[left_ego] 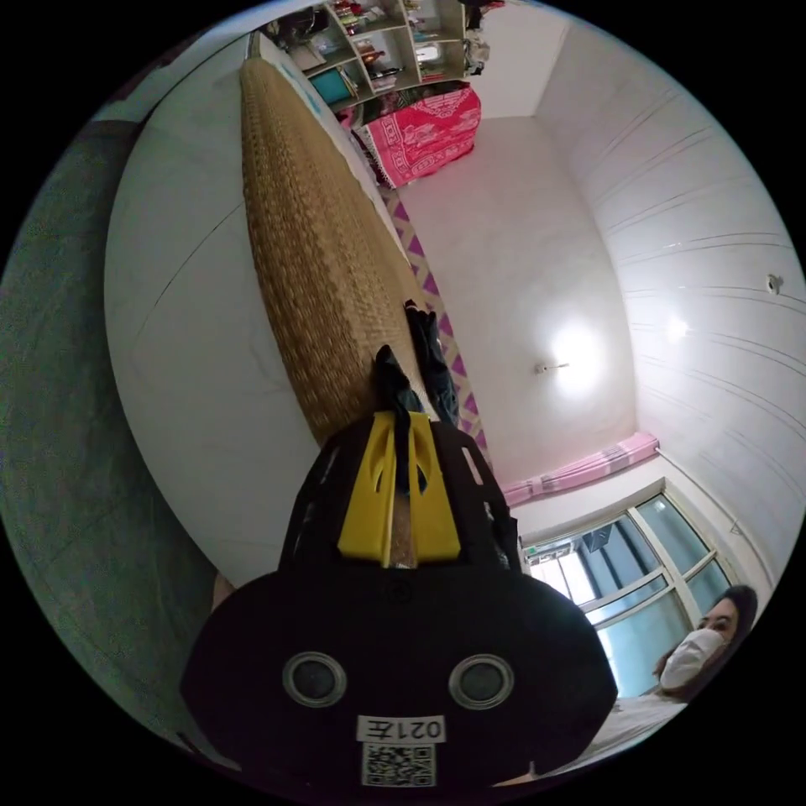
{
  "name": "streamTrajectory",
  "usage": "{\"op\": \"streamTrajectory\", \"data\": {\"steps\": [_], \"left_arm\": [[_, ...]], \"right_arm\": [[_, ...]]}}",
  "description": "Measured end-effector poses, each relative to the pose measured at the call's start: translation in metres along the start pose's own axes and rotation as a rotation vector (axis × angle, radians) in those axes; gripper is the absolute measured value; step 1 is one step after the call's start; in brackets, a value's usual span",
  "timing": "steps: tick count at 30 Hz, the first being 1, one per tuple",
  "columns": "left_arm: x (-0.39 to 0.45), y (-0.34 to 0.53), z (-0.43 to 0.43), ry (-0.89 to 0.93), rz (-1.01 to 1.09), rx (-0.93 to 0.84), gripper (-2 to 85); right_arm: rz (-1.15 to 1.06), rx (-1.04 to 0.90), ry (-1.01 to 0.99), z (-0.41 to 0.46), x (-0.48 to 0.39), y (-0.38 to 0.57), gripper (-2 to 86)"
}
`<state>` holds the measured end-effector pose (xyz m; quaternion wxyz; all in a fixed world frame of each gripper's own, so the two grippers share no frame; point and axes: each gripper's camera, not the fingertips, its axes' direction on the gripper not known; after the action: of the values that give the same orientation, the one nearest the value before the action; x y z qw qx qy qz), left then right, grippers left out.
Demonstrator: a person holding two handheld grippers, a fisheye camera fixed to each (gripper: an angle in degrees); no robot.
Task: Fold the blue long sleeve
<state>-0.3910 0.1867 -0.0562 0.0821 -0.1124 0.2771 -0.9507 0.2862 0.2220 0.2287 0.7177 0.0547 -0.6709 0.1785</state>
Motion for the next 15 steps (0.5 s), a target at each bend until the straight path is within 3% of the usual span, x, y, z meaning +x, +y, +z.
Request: {"op": "streamTrajectory", "data": {"steps": [4, 7, 15], "left_arm": [[0.065, 0.023, 0.023, 0.014, 0.115, 0.016, -0.9], [0.164, 0.055, 0.058, 0.057, 0.331, -0.028, -0.9], [0.444, 0.267, 0.221, 0.110, 0.870, -0.263, -0.9]], "right_arm": [[-0.034, 0.005, 0.033, -0.005, -0.006, 0.009, 2.1], [-0.103, 0.009, 0.110, -0.012, -0.018, 0.017, 3.2], [-0.298, 0.056, 0.324, -0.048, -0.049, 0.040, 5.1]]}}
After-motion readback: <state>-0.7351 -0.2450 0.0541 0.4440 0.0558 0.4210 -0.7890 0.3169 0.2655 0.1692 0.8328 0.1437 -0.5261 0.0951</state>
